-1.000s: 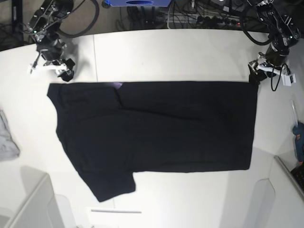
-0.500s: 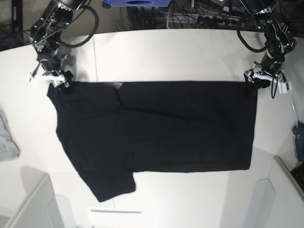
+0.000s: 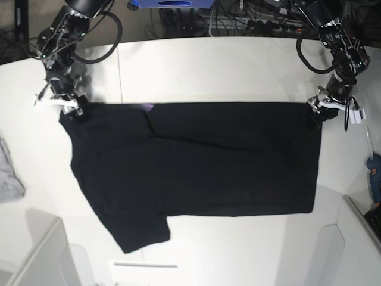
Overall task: Fold the T-shirt properly
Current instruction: 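Open both grippers and release the folded shoulder edge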
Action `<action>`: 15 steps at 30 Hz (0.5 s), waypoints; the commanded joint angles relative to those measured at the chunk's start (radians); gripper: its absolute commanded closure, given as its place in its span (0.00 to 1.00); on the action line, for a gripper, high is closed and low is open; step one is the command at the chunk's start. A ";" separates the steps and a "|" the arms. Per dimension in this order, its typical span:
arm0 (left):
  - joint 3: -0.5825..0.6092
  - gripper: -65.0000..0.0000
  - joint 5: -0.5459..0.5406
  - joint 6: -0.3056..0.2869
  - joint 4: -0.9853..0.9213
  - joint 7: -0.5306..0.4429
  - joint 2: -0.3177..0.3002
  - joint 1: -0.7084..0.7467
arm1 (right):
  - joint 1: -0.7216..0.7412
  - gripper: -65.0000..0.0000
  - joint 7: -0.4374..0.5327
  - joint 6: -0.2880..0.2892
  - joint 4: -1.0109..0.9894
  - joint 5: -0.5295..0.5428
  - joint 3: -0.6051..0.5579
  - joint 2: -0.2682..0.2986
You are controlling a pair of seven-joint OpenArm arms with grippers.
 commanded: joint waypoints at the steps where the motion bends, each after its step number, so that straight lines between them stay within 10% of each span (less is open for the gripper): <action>1: 0.001 0.17 0.041 0.021 -0.011 0.062 -0.003 0.005 | 0.003 0.48 -0.038 -0.025 -0.009 -0.038 0.002 0.001; 7: 0.041 0.22 0.041 0.021 -0.014 0.062 -0.003 0.005 | 0.006 0.48 -0.018 -0.025 -0.009 -0.038 0.002 0.001; 15: 0.054 0.80 0.041 0.021 -0.014 0.062 -0.003 0.005 | -0.003 0.52 0.025 -0.025 -0.009 -0.038 0.002 0.001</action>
